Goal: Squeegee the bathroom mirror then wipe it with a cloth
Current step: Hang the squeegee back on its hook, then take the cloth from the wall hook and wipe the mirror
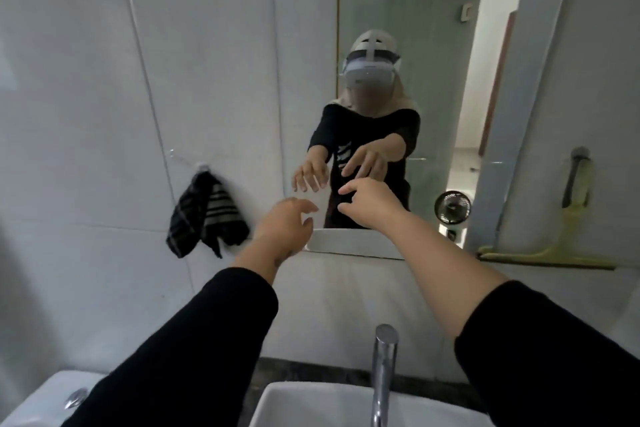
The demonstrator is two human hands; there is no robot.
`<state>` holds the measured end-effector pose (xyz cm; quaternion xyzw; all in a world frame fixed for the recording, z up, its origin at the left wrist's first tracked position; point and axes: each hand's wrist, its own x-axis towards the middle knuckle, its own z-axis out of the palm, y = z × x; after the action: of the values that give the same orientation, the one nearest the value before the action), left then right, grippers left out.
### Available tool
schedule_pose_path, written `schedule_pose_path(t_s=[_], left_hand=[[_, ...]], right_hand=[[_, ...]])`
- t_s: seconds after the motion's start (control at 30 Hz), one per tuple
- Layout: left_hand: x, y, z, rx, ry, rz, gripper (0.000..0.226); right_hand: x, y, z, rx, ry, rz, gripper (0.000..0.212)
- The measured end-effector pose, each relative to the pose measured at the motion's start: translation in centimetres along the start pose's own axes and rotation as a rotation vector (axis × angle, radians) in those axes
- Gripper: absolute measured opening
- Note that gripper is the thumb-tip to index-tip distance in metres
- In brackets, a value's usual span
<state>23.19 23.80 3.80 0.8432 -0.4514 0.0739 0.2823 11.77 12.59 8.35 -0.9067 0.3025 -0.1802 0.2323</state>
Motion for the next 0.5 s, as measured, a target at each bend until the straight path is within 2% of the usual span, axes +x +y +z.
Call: schedule_pose_path(t_s=[0.27, 0.4, 0.5], left_hand=[[-1.0, -11.5, -4.5, -0.054, 0.349, -0.276, 0.033], [-0.2, -15.2, -4.7, -0.101, 0.454, -0.383, 0.037], [0.7, -17.1, -3.9, -0.176, 0.459, -0.434, 0.045]], right_hand=[[3.5, -8.8, 9.0, 0.118, -0.092, -0.245, 0.035], [6.0, -11.9, 12.4, 0.206, -0.035, -0.324, 0.038], [8.1, -13.5, 14.5, 0.214, 0.044, -0.354, 0.042]])
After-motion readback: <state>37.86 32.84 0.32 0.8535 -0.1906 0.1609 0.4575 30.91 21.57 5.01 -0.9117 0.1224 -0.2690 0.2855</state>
